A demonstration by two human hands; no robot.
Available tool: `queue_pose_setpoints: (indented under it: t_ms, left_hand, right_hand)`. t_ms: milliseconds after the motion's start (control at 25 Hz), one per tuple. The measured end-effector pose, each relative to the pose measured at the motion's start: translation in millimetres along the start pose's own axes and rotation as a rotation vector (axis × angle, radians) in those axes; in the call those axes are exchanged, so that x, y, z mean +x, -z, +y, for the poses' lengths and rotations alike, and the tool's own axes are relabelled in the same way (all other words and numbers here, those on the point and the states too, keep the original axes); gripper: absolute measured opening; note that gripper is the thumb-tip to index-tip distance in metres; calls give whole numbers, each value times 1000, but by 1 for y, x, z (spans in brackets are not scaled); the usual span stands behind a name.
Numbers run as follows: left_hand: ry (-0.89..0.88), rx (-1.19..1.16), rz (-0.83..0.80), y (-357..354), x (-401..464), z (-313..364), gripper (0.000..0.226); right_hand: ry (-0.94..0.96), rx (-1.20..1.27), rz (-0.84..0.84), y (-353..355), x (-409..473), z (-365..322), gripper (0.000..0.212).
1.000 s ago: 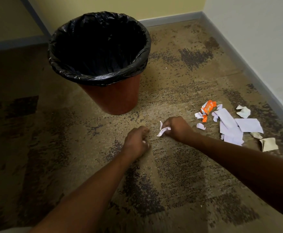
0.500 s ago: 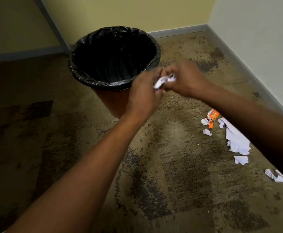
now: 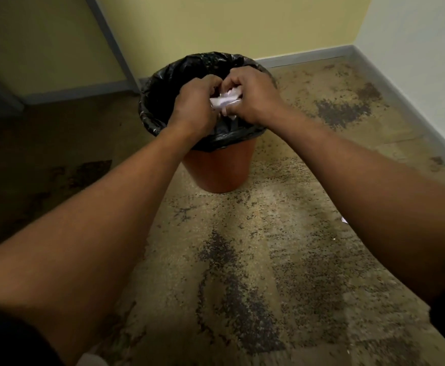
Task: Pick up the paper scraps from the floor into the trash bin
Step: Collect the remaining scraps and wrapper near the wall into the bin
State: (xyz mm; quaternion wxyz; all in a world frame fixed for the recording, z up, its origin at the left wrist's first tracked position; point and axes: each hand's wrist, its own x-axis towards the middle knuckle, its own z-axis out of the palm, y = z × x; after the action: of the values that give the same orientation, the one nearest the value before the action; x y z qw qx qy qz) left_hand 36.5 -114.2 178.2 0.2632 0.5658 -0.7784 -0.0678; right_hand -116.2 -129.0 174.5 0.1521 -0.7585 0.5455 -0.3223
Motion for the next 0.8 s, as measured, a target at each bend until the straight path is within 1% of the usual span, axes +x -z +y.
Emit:
queue_pose_setpoints:
  t_ms: [120,240,360,480,560,600,680,800]
  left_hand:
    - [27,11,-49,-1,-2,-2,56]
    - [-2,29,-53,-4,-4,0,61]
    - [-89,16,16,-10,-5,17,54]
    - [-255,-25,108,-23,-7,54,43]
    - [-339,-109,121,-40,-12,86,39]
    - [-353,-153,110,-51,-17,100,38]
    - [-366,-214,30,-80,-29,123,39]
    - [-363,-258,-242,-134,-48,153,45]
  right_hand:
    - [-9,7,-23,2,0,2,39]
    - [-45,44,-3,13,-9,6,38]
    - [-59,86,94,35,-23,12,26]
    - [-30,77,230,66,-46,27,15]
    - [-62,52,266,88,-73,48,13]
    - [-95,35,264,97,-88,61,13]
    - [-178,-18,227,112,-126,92,18]
    - [-346,-122,139,132,-191,147,27]
